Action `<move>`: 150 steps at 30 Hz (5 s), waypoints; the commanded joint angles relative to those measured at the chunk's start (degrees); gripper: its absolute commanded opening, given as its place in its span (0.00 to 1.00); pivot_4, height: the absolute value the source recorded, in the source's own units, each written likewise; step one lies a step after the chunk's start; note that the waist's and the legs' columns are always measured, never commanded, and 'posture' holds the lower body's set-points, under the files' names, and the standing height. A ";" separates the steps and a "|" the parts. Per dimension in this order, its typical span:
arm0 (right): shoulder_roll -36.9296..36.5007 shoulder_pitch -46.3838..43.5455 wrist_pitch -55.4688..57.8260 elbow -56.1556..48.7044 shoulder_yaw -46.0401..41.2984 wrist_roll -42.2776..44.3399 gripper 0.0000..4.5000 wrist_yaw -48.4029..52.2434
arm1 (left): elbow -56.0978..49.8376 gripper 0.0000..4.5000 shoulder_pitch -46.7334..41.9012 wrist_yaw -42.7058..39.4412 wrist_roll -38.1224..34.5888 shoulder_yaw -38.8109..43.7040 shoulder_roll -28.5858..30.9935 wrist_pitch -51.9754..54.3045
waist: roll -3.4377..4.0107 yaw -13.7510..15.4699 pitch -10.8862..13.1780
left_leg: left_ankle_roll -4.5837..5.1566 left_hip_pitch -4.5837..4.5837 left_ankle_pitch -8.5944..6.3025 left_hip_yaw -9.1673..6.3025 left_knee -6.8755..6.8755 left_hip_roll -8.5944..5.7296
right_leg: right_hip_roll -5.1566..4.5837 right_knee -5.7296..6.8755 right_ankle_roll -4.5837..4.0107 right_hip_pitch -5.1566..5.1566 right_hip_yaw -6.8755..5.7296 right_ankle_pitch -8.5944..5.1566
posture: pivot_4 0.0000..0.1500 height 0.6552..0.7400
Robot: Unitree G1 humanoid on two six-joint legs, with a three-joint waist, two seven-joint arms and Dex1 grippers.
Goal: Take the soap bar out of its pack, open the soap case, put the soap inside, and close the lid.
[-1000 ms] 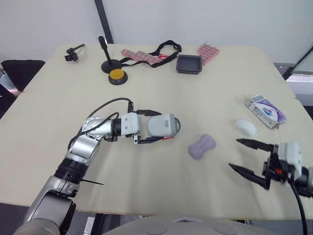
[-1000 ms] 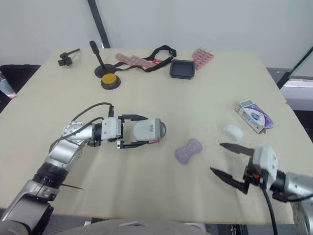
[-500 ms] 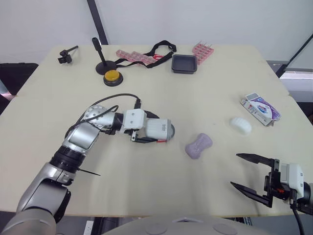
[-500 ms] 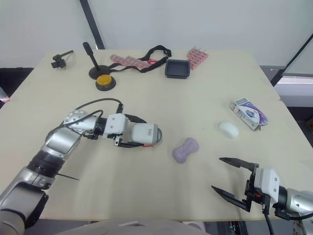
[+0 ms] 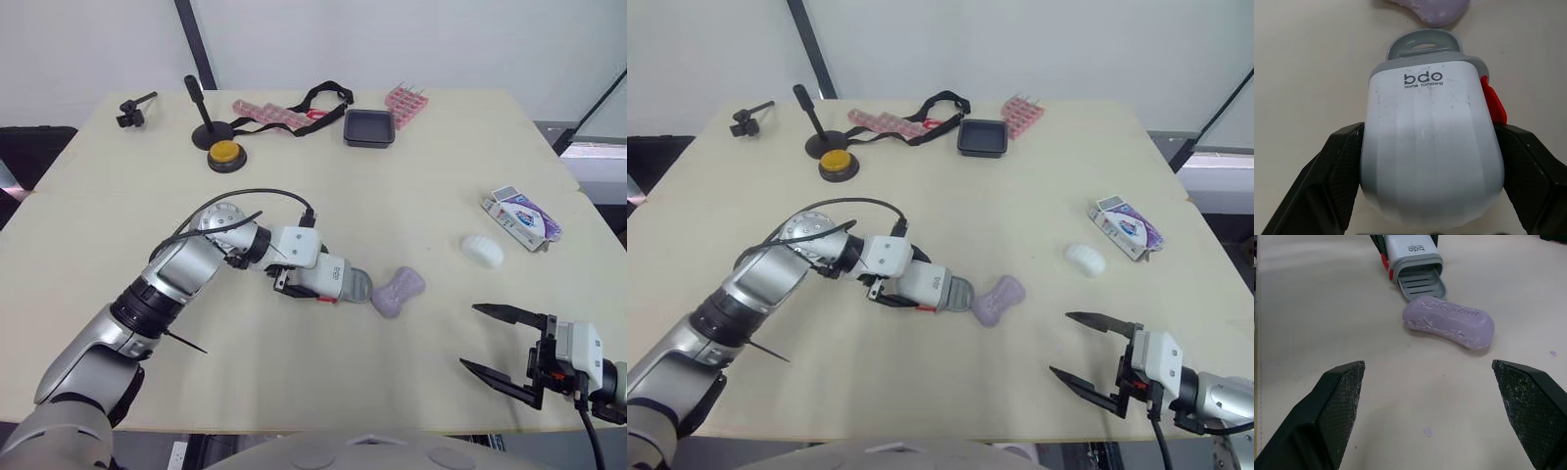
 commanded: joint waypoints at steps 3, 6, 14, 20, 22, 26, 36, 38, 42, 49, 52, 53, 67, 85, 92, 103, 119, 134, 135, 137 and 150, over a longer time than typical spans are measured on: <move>-0.63 0.00 -1.12 -0.22 0.42 -0.12 1.00 0.08 | -2.41 0.77 -2.31 0.18 0.78 0.81 0.58 0.78 | 0.00 -0.02 0.00 | 0.00 -0.02 0.00 0.00 -0.01 0.00 | 0.01 0.00 0.00 0.00 0.00 0.00 | 1.00 0.87; -0.77 -0.26 -1.26 0.07 0.67 -0.13 1.00 0.17 | -2.49 0.77 -2.15 -0.91 0.36 1.42 2.18 0.22 | 0.00 -0.16 0.00 | 0.00 -0.04 0.00 0.00 -0.01 0.00 | 0.01 0.00 0.00 0.00 0.00 0.00 | 1.00 0.87; -2.12 -0.64 -0.27 -0.39 1.13 -0.41 1.00 -0.51 | 3.11 0.77 -0.93 -2.88 -2.49 4.86 5.76 -7.10 | 0.01 -0.10 0.01 | 0.00 -0.02 0.00 0.00 -0.06 0.00 | 0.02 -0.02 0.00 0.01 -0.01 0.00 | 1.00 0.87; -2.94 -1.33 0.89 -1.36 1.56 -0.57 1.00 -1.47 | 8.37 0.77 -0.59 -4.66 -2.83 5.74 6.78 -11.35 | 0.01 0.02 0.01 | 0.00 0.00 0.00 0.00 -0.06 0.00 | 0.02 -0.04 0.00 0.01 -0.02 0.00 | 1.00 0.87; -3.22 -1.47 1.27 -1.70 1.54 -0.44 1.00 -1.76 | 9.62 0.77 -0.21 -5.07 -3.00 6.02 6.88 -12.18 | 0.01 0.01 0.01 | 0.00 0.00 0.00 0.00 -0.07 0.00 | 0.02 -0.04 0.00 0.01 -0.02 0.00 | 1.00 0.87; -3.76 -1.52 1.56 -1.86 1.51 -0.46 1.00 -1.98 | 12.80 0.77 0.22 -5.35 -2.63 6.18 6.64 -15.09 | 0.01 0.07 0.01 | -0.01 0.00 0.00 0.00 -0.07 0.01 | 0.02 -0.04 0.00 0.01 -0.02 0.00 | 1.00 0.87; -4.18 -1.33 1.49 -1.74 1.17 -0.52 1.00 -2.20 | 15.97 0.88 0.03 -5.14 -2.89 6.22 5.30 -16.90 | 0.01 0.23 0.00 | -0.01 0.00 0.00 0.01 -0.07 0.00 | 0.01 -0.04 0.00 0.08 0.00 0.00 | 1.00 0.87; -4.14 -1.14 1.12 -1.32 1.14 -0.63 1.00 -2.02 | 16.48 1.00 -0.04 -4.92 -2.30 6.24 5.38 -17.57 | 0.00 0.25 0.01 | -0.01 0.00 0.00 0.01 -0.07 0.00 | 0.01 -0.04 0.00 0.09 0.00 0.00 | 1.00 0.87; -4.09 -1.05 0.59 -0.52 1.12 -0.77 1.00 -1.72 | 17.14 1.00 -0.51 -5.30 -2.37 6.69 5.65 -18.14 | -0.01 0.25 0.02 | -0.01 0.00 0.00 0.00 -0.08 0.01 | 0.01 -0.08 0.00 0.08 -0.02 0.00 | 1.00 0.87; -4.31 -1.57 -0.02 0.54 1.09 -0.72 1.00 -1.30 | 14.91 1.00 -0.59 -8.44 -9.39 11.44 6.39 -16.91 | -0.01 0.22 0.02 | -0.01 0.00 0.00 0.00 -0.10 0.01 | 0.01 -0.10 0.00 0.08 -0.03 0.00 | 1.00 0.87; -4.78 -2.10 0.01 0.60 0.54 -0.26 1.00 -0.96 | 12.75 1.00 0.15 -9.45 -15.42 15.57 6.36 -13.67 | -0.01 0.21 0.02 | -0.01 0.01 0.00 0.01 -0.13 0.01 | 0.02 -0.10 0.00 0.08 -0.03 0.00 | 1.00 0.87; -5.13 -2.41 0.24 0.62 0.33 -0.06 1.00 -0.81 | 11.60 1.00 0.58 -9.29 -17.80 17.20 6.29 -11.69 | -0.01 0.20 0.02 | -0.01 0.01 0.00 0.01 -0.13 0.01 | 0.02 -0.10 0.00 0.08 -0.02 0.00 | 1.00 0.87; -20.51 -27.15 16.73 -9.09 11.99 -6.26 1.00 -0.75 | -16.07 1.00 39.86 9.17 -31.83 39.24 1.26 -6.17 | -0.14 -1.92 0.16 | -0.02 0.02 0.00 0.02 -0.32 0.14 | 0.24 -0.26 0.02 0.10 -0.03 0.01 | 1.00 0.87; -13.71 -60.80 24.47 1.08 42.20 -19.42 1.00 13.70 | -12.29 1.00 55.96 -3.05 -27.22 35.28 4.10 -24.02 | -0.11 -0.84 0.21 | -0.01 0.16 0.02 -0.02 -0.32 0.21 | 0.44 -0.28 0.00 -0.04 -0.17 0.01 | 1.00 0.87; -11.22 -64.55 21.09 6.54 45.49 -23.68 1.00 15.53 | -13.64 1.00 55.03 1.18 -25.82 33.25 2.48 -23.46 | -0.12 -1.00 0.21 | -0.01 0.20 0.02 0.01 -0.22 0.23 | 0.46 0.00 -0.01 -0.07 -0.10 0.00 | 1.00 0.87; -8.34 -67.08 15.65 12.62 48.01 -26.10 1.00 17.69 | -17.34 1.00 51.61 5.38 -25.49 30.52 3.24 -20.20 | -0.12 -1.14 0.20 | -0.01 0.17 0.02 0.02 -0.14 0.25 | 0.48 0.20 -0.02 -0.10 -0.08 0.00 | 1.00 0.87; -8.02 -66.27 14.82 13.96 49.01 -27.43 0.37 17.67 | -14.30 1.00 53.13 5.71 -24.20 29.15 3.34 -23.19 | -0.13 -0.97 0.18 | -0.01 0.15 0.02 0.01 0.07 0.32 | 0.52 0.33 -0.02 -0.16 -0.08 0.01 | 1.00 0.87; -11.51 -63.29 21.66 7.52 46.47 -24.64 0.37 17.29 | -9.19 1.00 51.33 5.07 -23.32 27.71 2.54 -26.75 | -0.15 -0.80 0.16 | -0.01 0.16 0.02 0.01 0.12 0.32 | 0.52 0.36 -0.02 -0.16 -0.07 0.01 | 1.00 0.87; -11.54 -63.13 21.47 7.77 46.38 -24.75 0.37 17.11 | -8.89 1.00 51.17 5.02 -23.26 27.53 2.51 -26.97 | -0.15 -0.80 0.16 | -0.01 0.16 0.02 0.01 0.12 0.32 | 0.52 0.37 -0.02 -0.16 -0.07 0.01 | 1.00 0.87; -11.50 -63.03 21.64 7.96 45.95 -24.72 0.37 16.66 | -8.18 1.00 50.96 4.80 -23.15 27.26 2.46 -27.57 | -0.15 -0.82 0.16 | -0.01 0.16 0.02 0.01 0.13 0.32 | 0.52 0.37 -0.02 -0.16 -0.07 0.01 | 1.00 0.87; -5.26 -70.56 48.25 -2.30 41.01 -21.65 0.37 6.32 | -4.76 1.00 50.28 5.15 -23.92 27.80 1.77 -29.31 | -0.14 -0.91 0.15 | -0.02 0.19 0.02 0.01 0.15 0.39 | 0.60 0.47 -0.02 -0.20 -0.04 0.01 | 1.00 0.87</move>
